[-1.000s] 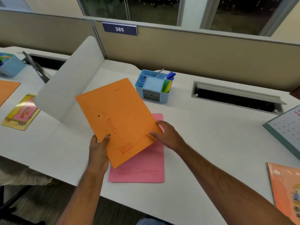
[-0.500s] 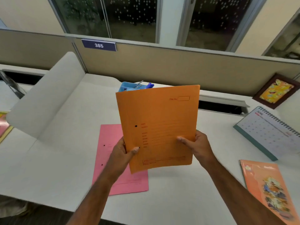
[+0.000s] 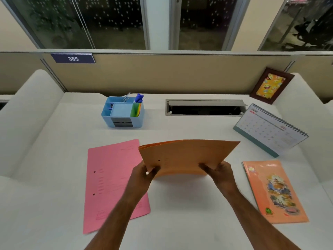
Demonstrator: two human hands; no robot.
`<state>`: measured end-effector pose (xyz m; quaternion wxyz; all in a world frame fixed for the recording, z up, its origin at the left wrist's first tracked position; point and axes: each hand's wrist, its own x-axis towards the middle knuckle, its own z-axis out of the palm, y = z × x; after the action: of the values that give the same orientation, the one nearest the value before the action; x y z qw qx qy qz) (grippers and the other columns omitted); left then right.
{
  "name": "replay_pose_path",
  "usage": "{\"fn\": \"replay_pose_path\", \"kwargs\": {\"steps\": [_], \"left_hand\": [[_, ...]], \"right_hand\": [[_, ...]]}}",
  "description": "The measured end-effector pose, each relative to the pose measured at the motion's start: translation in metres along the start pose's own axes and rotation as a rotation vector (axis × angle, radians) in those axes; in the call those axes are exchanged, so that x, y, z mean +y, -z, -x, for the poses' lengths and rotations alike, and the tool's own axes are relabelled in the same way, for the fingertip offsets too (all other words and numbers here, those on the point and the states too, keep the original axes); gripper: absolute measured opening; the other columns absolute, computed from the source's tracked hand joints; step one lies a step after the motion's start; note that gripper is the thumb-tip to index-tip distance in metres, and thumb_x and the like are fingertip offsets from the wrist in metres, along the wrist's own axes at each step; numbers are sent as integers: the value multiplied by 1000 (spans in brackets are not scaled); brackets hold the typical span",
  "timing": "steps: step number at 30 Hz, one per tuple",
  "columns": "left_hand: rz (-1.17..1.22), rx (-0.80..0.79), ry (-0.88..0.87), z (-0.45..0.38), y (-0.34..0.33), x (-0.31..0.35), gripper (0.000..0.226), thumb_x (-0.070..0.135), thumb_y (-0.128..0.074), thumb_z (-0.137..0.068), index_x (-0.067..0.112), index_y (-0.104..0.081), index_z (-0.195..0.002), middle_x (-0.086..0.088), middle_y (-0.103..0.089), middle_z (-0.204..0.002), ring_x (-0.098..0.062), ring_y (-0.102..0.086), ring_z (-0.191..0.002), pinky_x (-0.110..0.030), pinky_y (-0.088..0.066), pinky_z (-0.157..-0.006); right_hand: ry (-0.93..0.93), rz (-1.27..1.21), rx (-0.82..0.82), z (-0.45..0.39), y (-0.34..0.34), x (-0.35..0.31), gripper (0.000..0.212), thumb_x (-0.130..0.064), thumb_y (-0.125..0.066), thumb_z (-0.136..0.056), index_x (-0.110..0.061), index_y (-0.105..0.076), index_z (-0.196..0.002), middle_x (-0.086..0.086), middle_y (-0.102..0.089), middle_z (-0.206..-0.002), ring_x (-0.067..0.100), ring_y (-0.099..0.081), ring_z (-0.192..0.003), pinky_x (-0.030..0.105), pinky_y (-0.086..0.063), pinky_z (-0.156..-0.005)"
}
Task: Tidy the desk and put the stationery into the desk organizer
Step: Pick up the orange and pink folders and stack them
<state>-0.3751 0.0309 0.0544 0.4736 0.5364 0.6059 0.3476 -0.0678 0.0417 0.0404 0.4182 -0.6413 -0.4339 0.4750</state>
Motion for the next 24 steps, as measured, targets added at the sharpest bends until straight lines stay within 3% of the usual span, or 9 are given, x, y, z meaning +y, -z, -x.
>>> {"fn": "replay_pose_path", "kwargs": {"steps": [2, 6, 9, 11, 16, 21, 24], "left_hand": [[-4, 11, 2, -1, -2, 0, 21, 32, -69, -100, 41, -66, -119, 28, -73, -112, 4, -69, -106, -17, -51, -85], [-112, 78, 7, -4, 6, -6, 31, 28, -73, -97, 49, -57, -114, 35, -69, -109, 11, -66, -105, -7, -51, -79], [-167, 172, 68, -3, 26, -29, 24, 30, -73, -96, 38, -57, -113, 21, -67, -114, 0, -64, -112, -26, -54, -94], [-232, 234, 141, 2, 42, -49, 28, 31, -75, -95, 31, -59, -117, 12, -64, -122, -11, -61, -119, -36, -52, -102], [-572, 449, 504, 11, 90, -89, 77, 51, -89, -76, 14, -57, -135, -15, -52, -140, -40, -51, -130, -57, -46, -106], [-695, 395, 678, 23, 114, -109, 106, 62, -91, -66, 17, -40, -147, -14, -39, -148, -43, -45, -133, -59, -46, -104], [-690, 444, 756, 23, 113, -115, 116, 62, -94, -59, 8, -35, -143, -21, -43, -140, -44, -47, -129, -59, -47, -103]], "right_hand": [[1, -19, -10, 0, 0, 1, 24, -39, -93, -71, -28, -79, -87, -4, -79, -85, 10, -75, -80, 17, -53, -66], [44, -39, -46, -5, 1, -3, 33, -43, -91, -72, -23, -79, -96, -3, -80, -93, 14, -76, -87, 20, -57, -72], [46, -32, -141, -9, 2, -3, 51, -43, -84, -82, -22, -69, -126, -9, -77, -114, 14, -75, -100, 30, -62, -82], [28, -39, -190, -10, 3, -2, 55, -41, -81, -85, -25, -63, -135, -10, -75, -121, 14, -74, -105, 37, -62, -86], [7, -47, -164, -8, 2, -1, 44, -36, -79, -86, -31, -63, -127, -12, -76, -115, 13, -75, -99, 33, -63, -77], [-14, -40, -110, -7, 4, 7, 36, -27, -81, -86, -34, -65, -118, -10, -77, -108, 9, -76, -93, 23, -60, -64], [-21, 22, -98, -7, 9, 15, 37, -29, -81, -87, -38, -63, -117, -13, -74, -108, 5, -74, -91, 20, -59, -62]]}}
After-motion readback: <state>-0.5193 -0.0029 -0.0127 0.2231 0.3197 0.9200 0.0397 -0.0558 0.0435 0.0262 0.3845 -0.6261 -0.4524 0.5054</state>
